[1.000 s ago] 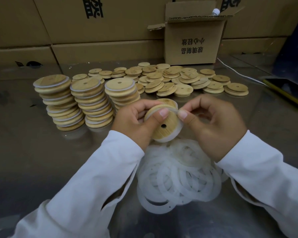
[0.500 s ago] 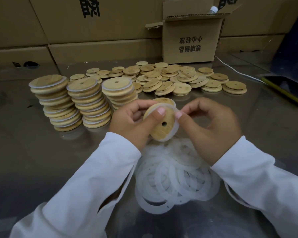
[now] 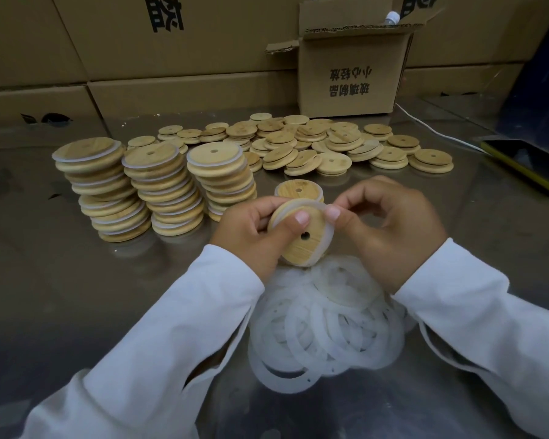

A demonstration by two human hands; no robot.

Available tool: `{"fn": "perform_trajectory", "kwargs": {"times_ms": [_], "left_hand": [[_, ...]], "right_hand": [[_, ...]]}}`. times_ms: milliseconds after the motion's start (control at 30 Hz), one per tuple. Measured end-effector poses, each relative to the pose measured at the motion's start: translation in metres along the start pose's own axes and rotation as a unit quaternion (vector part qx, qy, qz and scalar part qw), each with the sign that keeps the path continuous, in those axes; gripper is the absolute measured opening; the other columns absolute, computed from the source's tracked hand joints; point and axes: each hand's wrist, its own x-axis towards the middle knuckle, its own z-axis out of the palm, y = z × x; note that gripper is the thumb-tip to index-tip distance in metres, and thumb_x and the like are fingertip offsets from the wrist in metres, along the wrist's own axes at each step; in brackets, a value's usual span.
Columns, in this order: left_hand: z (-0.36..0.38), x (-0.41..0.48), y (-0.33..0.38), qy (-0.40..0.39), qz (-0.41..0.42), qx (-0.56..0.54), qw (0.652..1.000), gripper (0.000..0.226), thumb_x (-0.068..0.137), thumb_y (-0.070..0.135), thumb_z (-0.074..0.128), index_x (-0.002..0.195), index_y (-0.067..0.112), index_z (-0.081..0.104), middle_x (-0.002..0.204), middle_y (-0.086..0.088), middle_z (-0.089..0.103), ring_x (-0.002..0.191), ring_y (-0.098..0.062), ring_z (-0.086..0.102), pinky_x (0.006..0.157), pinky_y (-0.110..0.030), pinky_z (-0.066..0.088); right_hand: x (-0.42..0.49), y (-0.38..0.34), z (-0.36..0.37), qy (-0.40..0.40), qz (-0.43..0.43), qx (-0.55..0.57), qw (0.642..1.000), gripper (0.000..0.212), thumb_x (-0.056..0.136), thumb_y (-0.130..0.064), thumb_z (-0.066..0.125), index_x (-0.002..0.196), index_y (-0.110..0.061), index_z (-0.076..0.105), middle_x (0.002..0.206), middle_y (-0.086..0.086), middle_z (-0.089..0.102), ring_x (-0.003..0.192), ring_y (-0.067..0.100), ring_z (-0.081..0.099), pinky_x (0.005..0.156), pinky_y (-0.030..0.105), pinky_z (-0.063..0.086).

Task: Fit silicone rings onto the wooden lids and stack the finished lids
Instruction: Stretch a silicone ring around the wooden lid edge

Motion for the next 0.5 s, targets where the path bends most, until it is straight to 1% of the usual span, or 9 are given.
{"fn": "perform_trajectory", "kwargs": {"times_ms": [33, 100, 200, 267, 300, 367, 433, 500], "left_hand": [[-0.0003, 0.0, 0.0005, -0.006, -0.002, 0.002, 1.0, 0.015, 0.084, 0.01, 0.06, 0.084, 0.024, 0.066, 0.067, 0.012, 0.07, 0.069, 0.0, 0.065, 0.066, -0.013, 0.051], [-0.0014, 0.0001, 0.0009, -0.015, -0.006, 0.005, 1.0, 0.014, 0.084, 0.011, 0.06, 0.087, 0.023, 0.066, 0.072, 0.009, 0.07, 0.072, -0.002, 0.066, 0.069, -0.015, 0.052], [-0.0036, 0.001, 0.0003, -0.015, -0.015, -0.001, 1.0, 0.013, 0.083, 0.013, 0.06, 0.091, 0.02, 0.067, 0.082, 0.001, 0.071, 0.079, -0.01, 0.067, 0.076, -0.023, 0.054], [-0.004, 0.0007, 0.0001, -0.013, -0.022, -0.021, 0.999, 0.014, 0.08, 0.015, 0.061, 0.092, 0.018, 0.067, 0.083, -0.001, 0.072, 0.081, -0.013, 0.068, 0.077, -0.027, 0.055], [-0.0036, 0.0002, -0.0003, -0.012, -0.029, -0.037, 0.999, 0.016, 0.077, 0.018, 0.062, 0.092, 0.018, 0.068, 0.082, -0.003, 0.072, 0.081, -0.015, 0.068, 0.078, -0.03, 0.055], [-0.0025, -0.0001, -0.0019, -0.004, -0.047, -0.076, 0.996, 0.028, 0.068, 0.026, 0.061, 0.093, 0.015, 0.068, 0.083, -0.008, 0.072, 0.083, -0.022, 0.068, 0.078, -0.036, 0.056], [-0.0031, 0.0007, -0.0031, -0.004, -0.056, -0.092, 0.994, 0.033, 0.065, 0.028, 0.061, 0.094, 0.013, 0.069, 0.084, -0.009, 0.072, 0.083, -0.024, 0.068, 0.078, -0.037, 0.056], [-0.0056, 0.0019, -0.0039, -0.012, -0.053, -0.077, 0.996, 0.032, 0.064, 0.029, 0.062, 0.092, 0.014, 0.069, 0.081, -0.007, 0.073, 0.08, -0.02, 0.068, 0.077, -0.035, 0.055]], "right_hand": [[0.0013, 0.0003, -0.0016, -0.005, 0.005, 0.0, 1.0, 0.014, 0.078, -0.019, 0.067, 0.067, -0.026, 0.061, 0.08, -0.01, 0.058, 0.076, 0.004, 0.055, 0.07, 0.01, 0.041], [0.0032, 0.0009, -0.0045, -0.016, 0.015, 0.001, 1.0, 0.012, 0.077, -0.021, 0.067, 0.067, -0.025, 0.061, 0.078, -0.011, 0.058, 0.073, 0.003, 0.054, 0.068, 0.009, 0.04], [0.0041, 0.0027, -0.0061, -0.027, 0.03, 0.009, 0.999, 0.015, 0.077, -0.022, 0.067, 0.065, -0.028, 0.06, 0.077, -0.01, 0.057, 0.072, 0.004, 0.054, 0.069, 0.015, 0.041], [0.0042, 0.003, -0.0065, -0.031, 0.036, 0.017, 0.999, 0.018, 0.077, -0.021, 0.067, 0.064, -0.029, 0.059, 0.077, -0.01, 0.057, 0.072, 0.006, 0.054, 0.07, 0.019, 0.042], [0.0044, 0.0023, -0.0067, -0.034, 0.035, 0.019, 0.999, 0.018, 0.077, -0.022, 0.067, 0.063, -0.03, 0.059, 0.077, -0.01, 0.058, 0.071, 0.006, 0.054, 0.07, 0.02, 0.042], [0.0052, 0.0008, -0.0069, -0.037, 0.031, 0.023, 0.999, 0.017, 0.076, -0.024, 0.066, 0.063, -0.03, 0.058, 0.076, -0.011, 0.058, 0.07, 0.005, 0.054, 0.068, 0.018, 0.041], [0.0052, 0.0012, -0.0063, -0.042, 0.029, 0.026, 0.998, 0.016, 0.076, -0.024, 0.066, 0.064, -0.03, 0.059, 0.075, -0.011, 0.058, 0.07, 0.005, 0.054, 0.067, 0.017, 0.041], [0.0031, 0.0034, -0.0043, -0.045, 0.032, 0.027, 0.998, 0.015, 0.077, -0.023, 0.067, 0.065, -0.028, 0.059, 0.076, -0.009, 0.06, 0.072, 0.008, 0.056, 0.069, 0.02, 0.043]]}}
